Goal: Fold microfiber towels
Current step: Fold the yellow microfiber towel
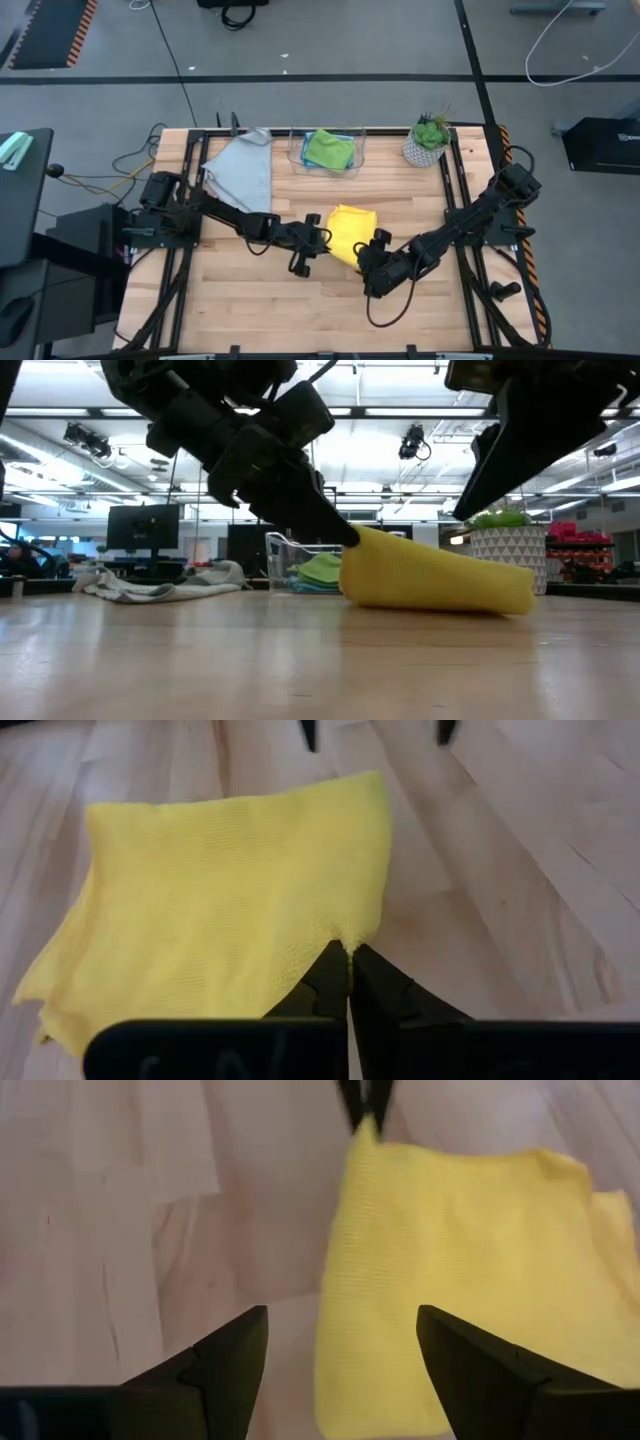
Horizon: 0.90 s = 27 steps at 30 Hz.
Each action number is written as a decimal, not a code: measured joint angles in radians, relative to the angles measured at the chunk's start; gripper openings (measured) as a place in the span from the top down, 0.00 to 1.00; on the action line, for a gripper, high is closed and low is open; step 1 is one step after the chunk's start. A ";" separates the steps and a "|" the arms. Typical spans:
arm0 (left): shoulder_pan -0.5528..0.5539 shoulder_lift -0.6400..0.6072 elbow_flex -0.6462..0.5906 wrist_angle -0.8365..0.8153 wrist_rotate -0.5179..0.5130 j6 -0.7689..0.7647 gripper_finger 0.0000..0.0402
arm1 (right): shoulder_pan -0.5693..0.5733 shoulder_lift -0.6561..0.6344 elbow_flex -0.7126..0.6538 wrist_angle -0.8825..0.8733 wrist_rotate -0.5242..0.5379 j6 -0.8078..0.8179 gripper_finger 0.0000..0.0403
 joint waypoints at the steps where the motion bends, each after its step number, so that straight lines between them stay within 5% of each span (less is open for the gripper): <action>1: 0.003 0.000 0.000 0.001 0.000 -0.016 0.98 | 0.001 0.016 0.009 -0.001 0.000 0.000 0.34; 15: 0.013 -0.001 0.000 0.001 0.000 -0.047 0.98 | 0.068 0.310 0.215 -0.278 0.065 0.199 0.43; 27: 0.013 -0.002 -0.001 -0.005 0.000 -0.089 0.98 | 0.104 0.308 0.220 -0.352 0.146 0.345 0.96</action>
